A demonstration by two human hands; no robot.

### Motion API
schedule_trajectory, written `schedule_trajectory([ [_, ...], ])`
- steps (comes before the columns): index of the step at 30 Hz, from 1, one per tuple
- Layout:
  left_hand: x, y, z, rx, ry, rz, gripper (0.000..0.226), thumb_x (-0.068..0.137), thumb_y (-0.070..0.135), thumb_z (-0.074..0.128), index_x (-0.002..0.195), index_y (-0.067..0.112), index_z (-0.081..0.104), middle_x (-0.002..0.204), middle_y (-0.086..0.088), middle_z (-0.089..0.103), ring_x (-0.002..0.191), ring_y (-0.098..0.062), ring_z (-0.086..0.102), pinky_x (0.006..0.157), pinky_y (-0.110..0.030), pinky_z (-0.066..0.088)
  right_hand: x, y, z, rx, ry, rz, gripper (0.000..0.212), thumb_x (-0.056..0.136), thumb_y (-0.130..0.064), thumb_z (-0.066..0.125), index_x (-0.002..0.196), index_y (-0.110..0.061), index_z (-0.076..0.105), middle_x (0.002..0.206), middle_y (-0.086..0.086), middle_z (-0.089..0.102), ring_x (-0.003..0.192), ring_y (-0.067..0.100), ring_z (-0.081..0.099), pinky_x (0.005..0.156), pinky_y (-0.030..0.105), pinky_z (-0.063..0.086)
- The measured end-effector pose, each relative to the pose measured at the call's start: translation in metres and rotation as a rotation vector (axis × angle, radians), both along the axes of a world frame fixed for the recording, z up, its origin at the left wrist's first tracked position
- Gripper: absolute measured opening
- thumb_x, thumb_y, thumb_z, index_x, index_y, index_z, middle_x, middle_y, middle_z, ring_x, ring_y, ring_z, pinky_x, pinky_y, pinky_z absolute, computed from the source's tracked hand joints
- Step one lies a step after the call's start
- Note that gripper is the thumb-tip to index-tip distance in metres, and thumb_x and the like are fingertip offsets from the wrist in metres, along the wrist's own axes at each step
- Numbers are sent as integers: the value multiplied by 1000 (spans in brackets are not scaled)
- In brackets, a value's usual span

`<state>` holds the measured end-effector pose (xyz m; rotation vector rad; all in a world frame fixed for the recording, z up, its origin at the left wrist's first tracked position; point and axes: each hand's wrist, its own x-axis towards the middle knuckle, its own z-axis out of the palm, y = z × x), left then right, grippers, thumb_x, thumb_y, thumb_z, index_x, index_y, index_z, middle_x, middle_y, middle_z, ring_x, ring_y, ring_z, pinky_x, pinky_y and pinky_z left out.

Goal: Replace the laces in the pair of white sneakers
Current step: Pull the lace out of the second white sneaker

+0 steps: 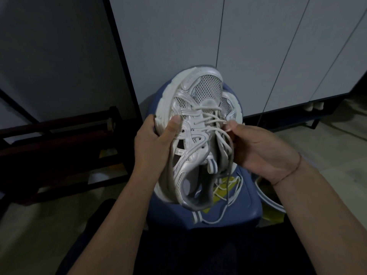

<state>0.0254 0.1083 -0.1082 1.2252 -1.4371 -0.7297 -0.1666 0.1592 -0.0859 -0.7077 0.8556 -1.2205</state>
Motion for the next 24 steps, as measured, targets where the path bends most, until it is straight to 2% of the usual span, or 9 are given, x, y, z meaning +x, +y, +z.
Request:
schedule_trajectory([
  [1, 0, 0, 0, 1, -5, -1, 55, 86, 51, 64, 89, -4, 55, 87, -20, 64, 68, -12, 53, 62, -32, 46, -3, 2, 4, 18, -63, 52, 24, 86, -28, 49, 75, -13, 62, 75, 5, 52, 67, 14, 50, 67, 21, 49],
  [3, 0, 0, -1, 20, -2, -7, 58, 86, 52, 63, 91, -5, 55, 89, -22, 64, 70, -15, 55, 65, -33, 47, -7, 3, 7, 28, -202, 154, 19, 86, -30, 54, 73, -17, 52, 67, -4, 35, 58, 7, 33, 57, 17, 37],
  [5, -1, -1, -2, 43, 12, -10, 60, 86, 54, 63, 92, -6, 55, 91, -23, 64, 72, -22, 59, 68, -36, 49, -8, 0, 2, 15, -245, 180, 22, 75, -27, 73, 78, -17, 53, 66, -4, 39, 56, 7, 36, 57, 17, 40],
  [7, -1, -1, -4, 58, 21, 1, 60, 86, 54, 63, 93, -5, 57, 91, -22, 65, 75, -24, 62, 68, -34, 49, -7, -3, -4, -15, -155, 111, 38, 60, -26, 84, 85, -14, 59, 66, -3, 49, 58, 8, 46, 59, 19, 47],
  [10, 0, -1, -5, 70, 31, 20, 59, 85, 55, 63, 92, -4, 58, 91, -20, 67, 83, -30, 64, 71, -36, 50, 1, -6, -10, -91, 72, -38, 25, 57, -25, 77, 79, -12, 74, 71, 1, 67, 64, 11, 60, 65, 23, 53],
  [13, 0, -1, -4, 66, 32, 12, 62, 84, 58, 63, 92, -3, 57, 91, -21, 67, 87, -35, 64, 76, -49, 53, 9, -8, -13, -115, 113, -180, 8, 61, -21, 72, 65, -15, 75, 68, 1, 69, 62, 11, 60, 63, 22, 53],
  [16, -1, 1, -2, 67, 38, 10, 64, 84, 59, 61, 94, -3, 57, 92, -21, 67, 87, -35, 64, 77, -49, 53, 13, -11, -17, -109, 143, -288, 8, 62, -21, 70, 58, -14, 69, 60, 0, 65, 56, 13, 55, 54, 23, 50],
  [21, -3, 3, -1, 63, 41, 11, 55, 86, 52, 63, 89, -2, 56, 88, -18, 66, 71, -20, 61, 66, -32, 50, 10, -14, -18, -44, 125, -231, 23, 68, -27, 68, 78, -6, 71, 71, 9, 67, 68, 24, 57, 67, 32, 50],
  [24, -1, 2, 0, 61, 30, 15, 56, 86, 52, 64, 88, -2, 55, 88, -19, 65, 72, -24, 61, 69, -38, 51, -1, -12, -11, 42, -40, -105, 24, 77, -29, 59, 88, -9, 68, 73, 6, 63, 69, 17, 58, 74, 26, 50],
])
